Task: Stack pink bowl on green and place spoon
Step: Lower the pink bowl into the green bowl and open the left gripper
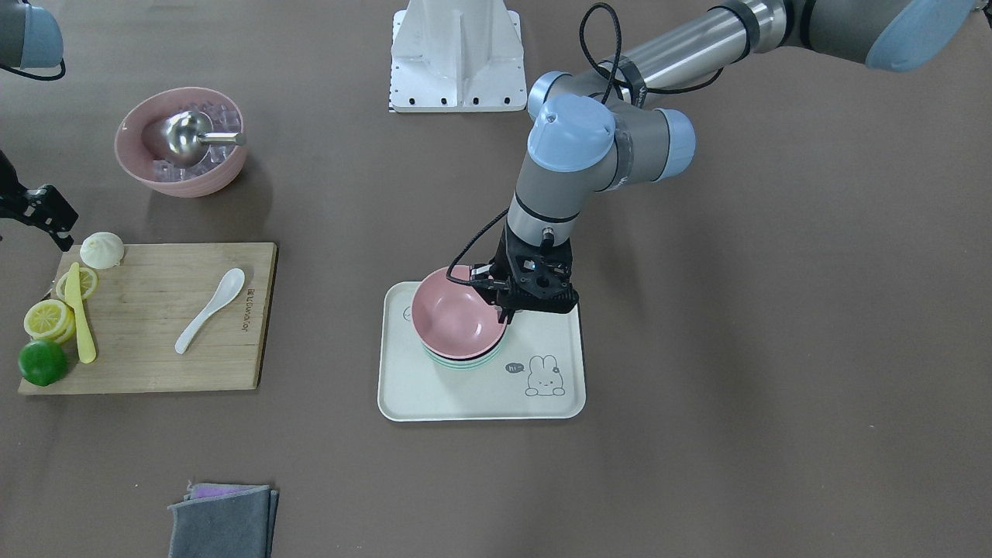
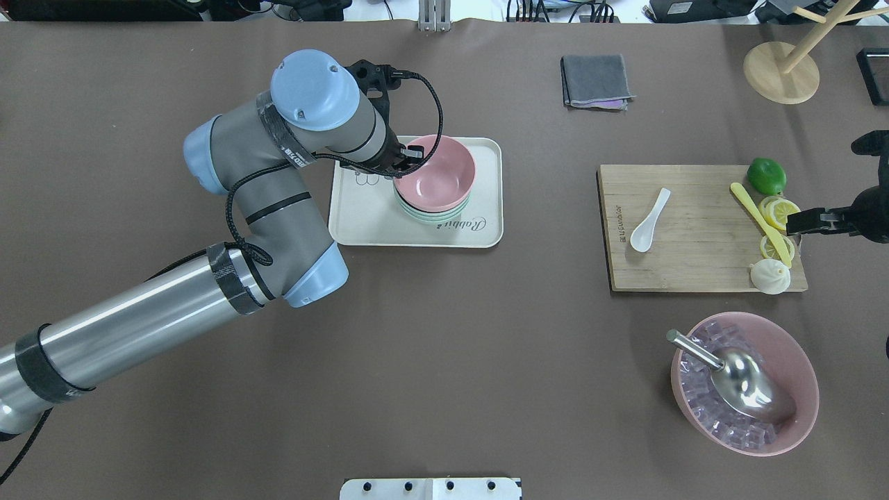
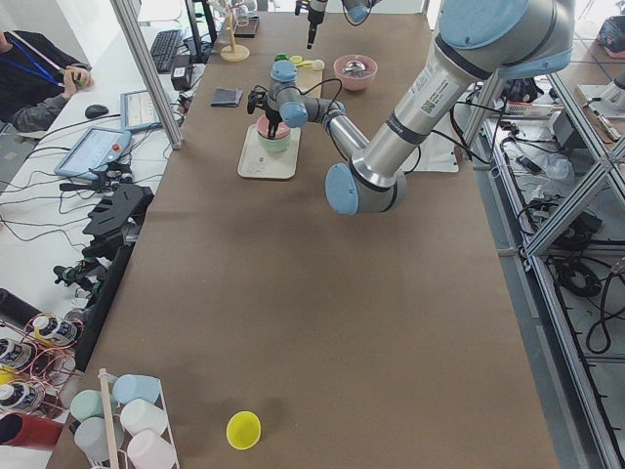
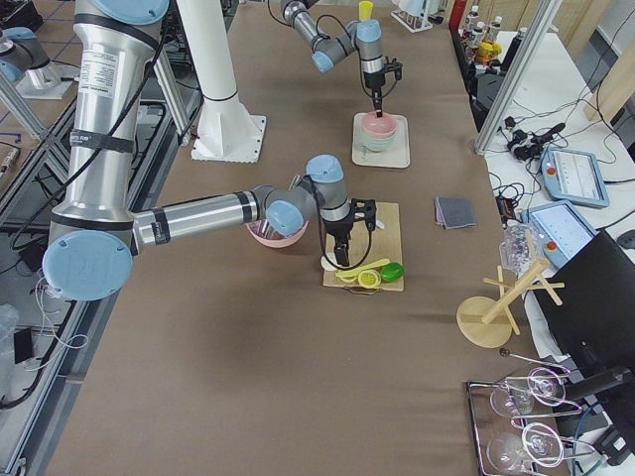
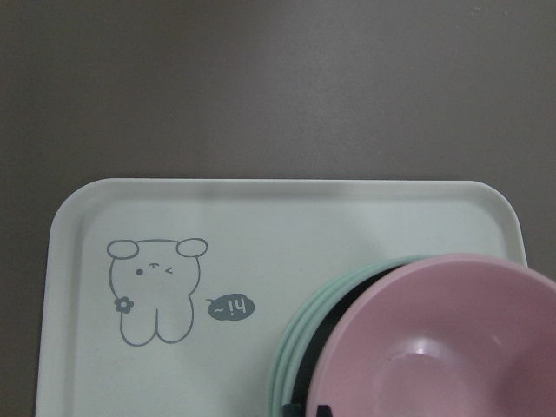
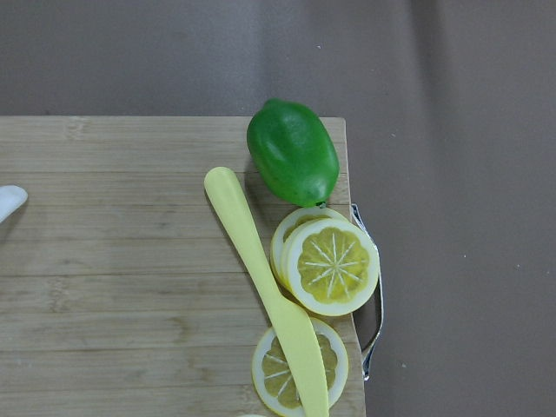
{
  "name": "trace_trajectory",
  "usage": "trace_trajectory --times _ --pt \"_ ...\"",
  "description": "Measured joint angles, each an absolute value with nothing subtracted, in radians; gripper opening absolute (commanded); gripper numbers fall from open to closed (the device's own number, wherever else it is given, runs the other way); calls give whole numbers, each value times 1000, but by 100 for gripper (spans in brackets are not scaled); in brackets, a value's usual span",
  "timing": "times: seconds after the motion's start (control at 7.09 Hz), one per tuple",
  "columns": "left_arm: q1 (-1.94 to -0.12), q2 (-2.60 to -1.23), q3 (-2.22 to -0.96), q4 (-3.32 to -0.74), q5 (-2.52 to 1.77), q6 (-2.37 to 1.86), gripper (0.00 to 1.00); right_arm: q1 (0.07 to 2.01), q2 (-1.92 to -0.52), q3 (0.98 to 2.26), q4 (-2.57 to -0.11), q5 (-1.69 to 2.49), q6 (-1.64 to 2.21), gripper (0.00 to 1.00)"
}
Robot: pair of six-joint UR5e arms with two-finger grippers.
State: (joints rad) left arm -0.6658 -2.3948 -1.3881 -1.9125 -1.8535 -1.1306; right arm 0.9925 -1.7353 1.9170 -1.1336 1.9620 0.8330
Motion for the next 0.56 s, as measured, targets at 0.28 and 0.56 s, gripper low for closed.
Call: trace_trajectory --times 0.28,0.56 --pt "-666 -2395 -1382 -1917 -1838 -1131 6 993 -1734 1915 -1134 1962 833 100" --pt "-666 -2394 -1380 -1922 -1836 -1130 97 992 -1733 1915 -1134 1962 833 100"
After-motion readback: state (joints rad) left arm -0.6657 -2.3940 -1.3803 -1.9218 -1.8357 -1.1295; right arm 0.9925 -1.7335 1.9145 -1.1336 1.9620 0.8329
